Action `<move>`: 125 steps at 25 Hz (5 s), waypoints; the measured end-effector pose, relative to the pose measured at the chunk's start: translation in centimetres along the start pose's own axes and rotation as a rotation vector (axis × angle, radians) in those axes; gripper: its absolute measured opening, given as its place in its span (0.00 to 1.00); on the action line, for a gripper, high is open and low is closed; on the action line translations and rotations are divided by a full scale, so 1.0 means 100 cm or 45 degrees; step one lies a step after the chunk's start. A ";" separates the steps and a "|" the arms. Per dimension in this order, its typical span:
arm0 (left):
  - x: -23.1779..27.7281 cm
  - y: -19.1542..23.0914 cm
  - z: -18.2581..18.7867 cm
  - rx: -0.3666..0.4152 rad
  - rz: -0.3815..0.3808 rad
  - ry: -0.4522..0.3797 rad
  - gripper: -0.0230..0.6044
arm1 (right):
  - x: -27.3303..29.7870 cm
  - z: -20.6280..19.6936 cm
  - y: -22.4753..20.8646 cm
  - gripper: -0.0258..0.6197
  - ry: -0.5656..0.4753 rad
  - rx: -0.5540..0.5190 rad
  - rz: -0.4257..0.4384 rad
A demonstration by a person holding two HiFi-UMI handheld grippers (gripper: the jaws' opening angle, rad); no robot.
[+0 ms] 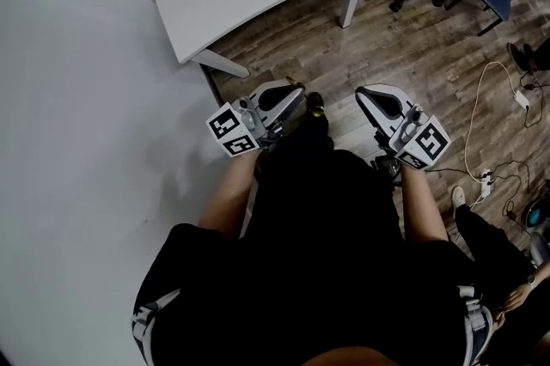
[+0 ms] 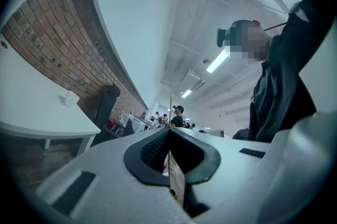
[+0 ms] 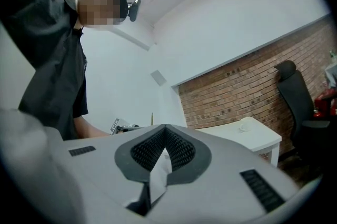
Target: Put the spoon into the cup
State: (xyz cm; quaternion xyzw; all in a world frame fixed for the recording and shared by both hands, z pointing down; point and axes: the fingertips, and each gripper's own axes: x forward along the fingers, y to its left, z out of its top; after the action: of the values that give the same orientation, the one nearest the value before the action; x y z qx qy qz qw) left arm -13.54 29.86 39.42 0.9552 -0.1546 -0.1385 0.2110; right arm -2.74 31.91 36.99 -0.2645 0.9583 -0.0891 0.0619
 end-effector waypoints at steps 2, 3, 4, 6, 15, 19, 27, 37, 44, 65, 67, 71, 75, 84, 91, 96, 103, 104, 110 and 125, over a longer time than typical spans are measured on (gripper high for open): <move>0.009 0.015 0.004 0.000 -0.005 0.005 0.06 | 0.004 0.002 -0.017 0.05 0.010 0.001 -0.015; 0.013 0.025 0.007 -0.004 -0.004 -0.002 0.06 | 0.008 0.003 -0.026 0.05 0.016 -0.001 -0.020; 0.018 0.035 0.012 -0.010 -0.005 -0.013 0.06 | 0.012 0.005 -0.036 0.05 0.020 -0.003 -0.025; 0.028 0.056 0.022 -0.022 -0.010 -0.025 0.06 | 0.023 0.010 -0.057 0.05 0.030 -0.007 -0.033; 0.065 0.147 0.063 -0.064 -0.037 -0.078 0.06 | 0.074 0.037 -0.145 0.05 0.080 -0.033 -0.078; 0.068 0.181 0.074 -0.078 -0.038 -0.087 0.06 | 0.095 0.039 -0.175 0.05 0.085 -0.021 -0.110; 0.086 0.223 0.096 -0.068 -0.050 -0.091 0.06 | 0.115 0.047 -0.218 0.05 0.096 -0.029 -0.113; 0.115 0.281 0.116 -0.068 -0.026 -0.076 0.06 | 0.147 0.053 -0.286 0.05 0.075 -0.027 -0.070; 0.158 0.319 0.142 -0.089 0.015 -0.107 0.06 | 0.160 0.072 -0.353 0.05 0.066 -0.028 -0.003; 0.256 0.444 0.232 0.063 0.212 -0.067 0.06 | 0.192 0.113 -0.531 0.05 0.052 -0.067 0.077; 0.257 0.463 0.236 0.088 0.234 -0.039 0.06 | 0.199 0.109 -0.540 0.05 0.059 -0.057 0.059; 0.251 0.502 0.246 0.110 0.248 -0.019 0.06 | 0.218 0.102 -0.548 0.05 0.078 -0.051 0.018; 0.251 0.541 0.253 0.120 0.234 0.001 0.06 | 0.237 0.094 -0.555 0.05 0.082 -0.040 -0.030; 0.266 0.599 0.244 0.118 0.179 0.047 0.06 | 0.280 0.064 -0.581 0.05 0.099 -0.040 -0.121; 0.276 0.639 0.222 0.113 0.217 0.067 0.06 | 0.292 0.040 -0.610 0.05 0.100 -0.022 -0.213; 0.285 0.660 0.196 0.114 0.226 0.109 0.06 | 0.291 0.027 -0.632 0.05 0.115 -0.021 -0.274; 0.284 0.684 0.170 0.116 0.262 0.145 0.06 | 0.295 0.016 -0.651 0.05 0.114 -0.003 -0.302; 0.283 0.686 0.168 0.114 0.270 0.144 0.06 | 0.296 0.015 -0.651 0.05 0.115 0.000 -0.304; 0.281 0.691 0.148 0.106 0.274 0.168 0.06 | 0.294 0.006 -0.652 0.05 0.130 0.028 -0.311; 0.275 0.687 0.119 0.176 0.294 0.233 0.06 | 0.287 -0.006 -0.647 0.05 0.148 0.062 -0.321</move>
State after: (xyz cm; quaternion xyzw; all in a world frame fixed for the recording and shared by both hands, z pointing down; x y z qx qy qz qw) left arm -8.59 -43.51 54.17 0.9520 -0.2525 -0.0148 0.1724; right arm 4.82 -37.49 48.69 -0.3755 0.9170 -0.1346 0.0011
